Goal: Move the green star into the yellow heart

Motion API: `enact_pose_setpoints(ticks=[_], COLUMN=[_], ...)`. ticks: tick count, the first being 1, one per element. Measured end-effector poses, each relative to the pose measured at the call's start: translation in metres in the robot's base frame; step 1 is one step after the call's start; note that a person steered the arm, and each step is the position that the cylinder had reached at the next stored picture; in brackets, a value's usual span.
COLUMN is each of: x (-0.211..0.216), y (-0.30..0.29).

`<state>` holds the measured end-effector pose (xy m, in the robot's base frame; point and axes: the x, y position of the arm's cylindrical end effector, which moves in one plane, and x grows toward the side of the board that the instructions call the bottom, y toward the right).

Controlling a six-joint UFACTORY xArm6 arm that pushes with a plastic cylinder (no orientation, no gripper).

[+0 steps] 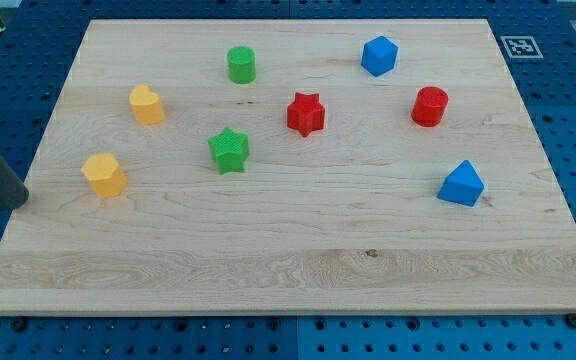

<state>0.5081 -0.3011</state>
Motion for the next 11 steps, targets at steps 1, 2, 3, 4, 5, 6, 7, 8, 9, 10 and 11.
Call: enact_pose_setpoints(ticks=[1,2,3,4,5,6,7,8,9,10,11], x=[0.0,0.004,0.004,0.003,0.003,-0.01,-0.023,0.022,0.035,-0.062,-0.107], y=[0.0,0.002,0.009,0.011,0.011,0.012,-0.001,0.007,0.086,0.011,0.004])
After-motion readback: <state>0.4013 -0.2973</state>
